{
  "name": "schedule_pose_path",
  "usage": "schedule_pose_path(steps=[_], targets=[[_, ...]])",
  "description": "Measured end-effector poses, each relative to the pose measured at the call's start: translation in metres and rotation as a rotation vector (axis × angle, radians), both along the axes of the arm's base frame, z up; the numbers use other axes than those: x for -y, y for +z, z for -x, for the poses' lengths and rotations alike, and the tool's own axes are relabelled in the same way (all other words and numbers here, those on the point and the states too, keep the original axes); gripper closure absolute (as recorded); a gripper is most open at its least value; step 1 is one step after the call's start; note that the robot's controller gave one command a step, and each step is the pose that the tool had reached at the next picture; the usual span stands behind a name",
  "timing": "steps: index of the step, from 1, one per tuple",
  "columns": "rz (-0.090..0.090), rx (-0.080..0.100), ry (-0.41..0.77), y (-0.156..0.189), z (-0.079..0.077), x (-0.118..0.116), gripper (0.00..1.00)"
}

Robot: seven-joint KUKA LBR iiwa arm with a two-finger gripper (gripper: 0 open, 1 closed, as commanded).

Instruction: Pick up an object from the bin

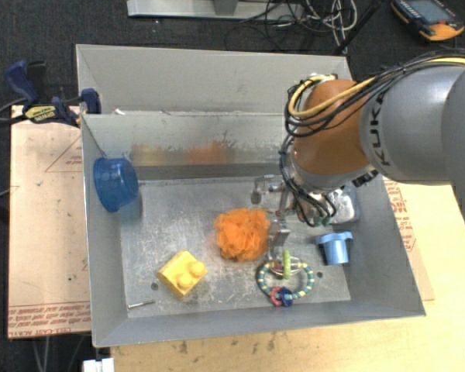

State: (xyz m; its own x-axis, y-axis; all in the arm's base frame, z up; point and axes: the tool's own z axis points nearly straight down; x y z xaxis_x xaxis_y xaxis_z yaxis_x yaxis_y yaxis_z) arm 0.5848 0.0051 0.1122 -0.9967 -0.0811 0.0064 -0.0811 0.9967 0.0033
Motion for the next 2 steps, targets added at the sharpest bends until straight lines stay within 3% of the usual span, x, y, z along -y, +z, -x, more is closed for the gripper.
schedule_pose_path(steps=[1,2], targets=[[0.002,0.015,0.027,0.027,-0.005,-0.005,0.0],[0.002,0.012,0.081,-0.025,0.009,-0.023,0.0]])
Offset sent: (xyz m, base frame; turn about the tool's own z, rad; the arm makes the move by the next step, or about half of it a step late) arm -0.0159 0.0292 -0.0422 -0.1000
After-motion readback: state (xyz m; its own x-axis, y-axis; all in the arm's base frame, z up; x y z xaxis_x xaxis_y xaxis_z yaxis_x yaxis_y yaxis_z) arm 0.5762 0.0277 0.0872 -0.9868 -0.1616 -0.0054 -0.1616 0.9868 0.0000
